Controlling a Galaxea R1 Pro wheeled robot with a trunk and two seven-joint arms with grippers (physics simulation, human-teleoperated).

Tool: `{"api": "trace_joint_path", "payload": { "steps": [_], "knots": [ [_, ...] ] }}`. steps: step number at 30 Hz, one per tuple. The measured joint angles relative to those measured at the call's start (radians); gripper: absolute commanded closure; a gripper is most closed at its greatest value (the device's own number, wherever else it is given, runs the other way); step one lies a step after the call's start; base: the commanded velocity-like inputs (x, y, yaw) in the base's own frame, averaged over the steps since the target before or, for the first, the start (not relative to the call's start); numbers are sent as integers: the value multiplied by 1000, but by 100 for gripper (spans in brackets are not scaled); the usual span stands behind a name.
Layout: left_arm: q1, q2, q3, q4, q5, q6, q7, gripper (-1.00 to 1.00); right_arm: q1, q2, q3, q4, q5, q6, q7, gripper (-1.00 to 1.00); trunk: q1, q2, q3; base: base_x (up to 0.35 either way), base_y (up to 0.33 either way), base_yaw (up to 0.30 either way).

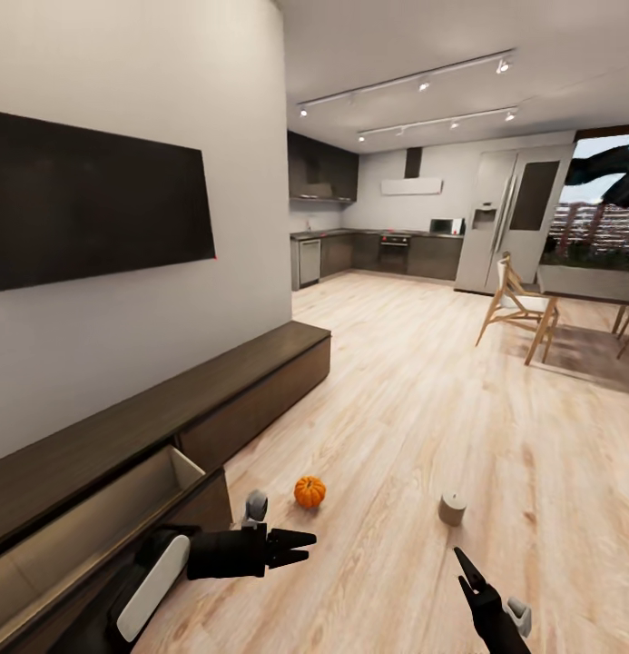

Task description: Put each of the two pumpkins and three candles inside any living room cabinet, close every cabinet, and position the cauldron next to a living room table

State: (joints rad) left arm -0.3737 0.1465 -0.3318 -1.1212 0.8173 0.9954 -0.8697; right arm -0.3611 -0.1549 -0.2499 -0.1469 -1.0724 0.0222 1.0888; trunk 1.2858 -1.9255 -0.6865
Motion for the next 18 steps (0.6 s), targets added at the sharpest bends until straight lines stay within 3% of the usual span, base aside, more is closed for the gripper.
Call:
{"api": "trace_joint_path", "payload": {
  "steps": [18],
  "knots": [
    [0,0,0,0,0,0,0,-100,0,0,0,0,-1,0,0,-100,0,0,18,0,0,-207]
  ]
}}
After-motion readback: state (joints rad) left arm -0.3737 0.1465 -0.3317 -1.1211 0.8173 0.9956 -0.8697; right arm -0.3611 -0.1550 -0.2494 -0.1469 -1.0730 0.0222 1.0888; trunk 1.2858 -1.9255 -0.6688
